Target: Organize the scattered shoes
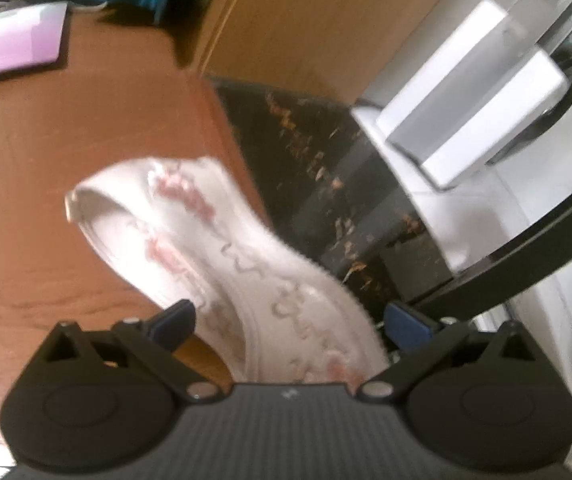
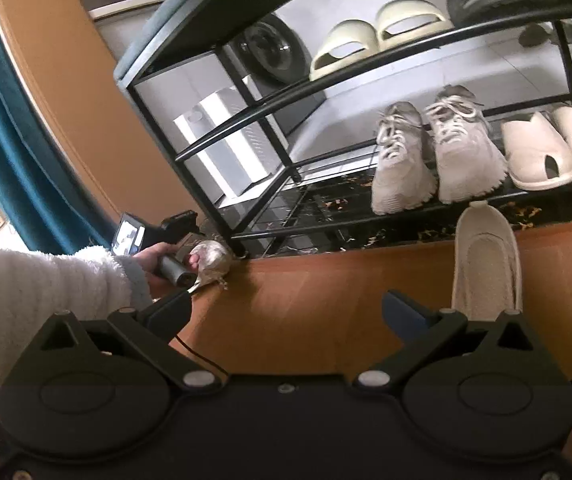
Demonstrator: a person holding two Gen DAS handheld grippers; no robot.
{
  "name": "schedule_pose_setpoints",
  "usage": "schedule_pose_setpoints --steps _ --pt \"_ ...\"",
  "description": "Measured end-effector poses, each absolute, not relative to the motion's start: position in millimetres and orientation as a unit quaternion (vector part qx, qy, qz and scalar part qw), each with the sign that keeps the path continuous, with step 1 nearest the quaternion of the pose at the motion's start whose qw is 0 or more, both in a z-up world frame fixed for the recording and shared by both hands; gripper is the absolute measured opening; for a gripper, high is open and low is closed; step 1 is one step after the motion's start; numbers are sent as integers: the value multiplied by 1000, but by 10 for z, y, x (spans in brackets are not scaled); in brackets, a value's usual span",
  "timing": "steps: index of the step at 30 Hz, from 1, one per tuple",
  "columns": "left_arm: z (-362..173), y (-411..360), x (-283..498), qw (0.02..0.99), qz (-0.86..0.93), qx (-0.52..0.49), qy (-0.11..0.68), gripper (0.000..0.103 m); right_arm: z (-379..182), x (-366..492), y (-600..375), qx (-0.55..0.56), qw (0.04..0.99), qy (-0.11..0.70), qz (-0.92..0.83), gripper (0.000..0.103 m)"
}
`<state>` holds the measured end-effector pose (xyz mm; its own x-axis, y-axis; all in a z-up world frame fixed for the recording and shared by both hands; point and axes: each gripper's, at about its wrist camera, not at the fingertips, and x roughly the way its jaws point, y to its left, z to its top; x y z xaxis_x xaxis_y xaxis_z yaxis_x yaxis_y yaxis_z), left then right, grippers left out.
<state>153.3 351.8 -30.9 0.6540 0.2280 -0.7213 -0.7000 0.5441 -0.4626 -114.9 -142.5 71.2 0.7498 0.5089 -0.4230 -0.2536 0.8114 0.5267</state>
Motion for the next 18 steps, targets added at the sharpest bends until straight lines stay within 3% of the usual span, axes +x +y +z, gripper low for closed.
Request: schedule_pose_setpoints --steps 2,4,14,18 --pt "-345 3507 1509 828 282 -386 293 96 690 -1155 -1418 220 910 284 209 103" --pt "-329 3450 1478 840 257 -396 267 55 671 -1151 -1397 214 911 285 208 103" --pt "-154 3252 1133 847 198 -358 339 51 675 -1199 -1454 201 925 268 178 103" --pt "4 2820 861 863 104 -280 409 51 675 -1207 -1573 210 931 257 149 103"
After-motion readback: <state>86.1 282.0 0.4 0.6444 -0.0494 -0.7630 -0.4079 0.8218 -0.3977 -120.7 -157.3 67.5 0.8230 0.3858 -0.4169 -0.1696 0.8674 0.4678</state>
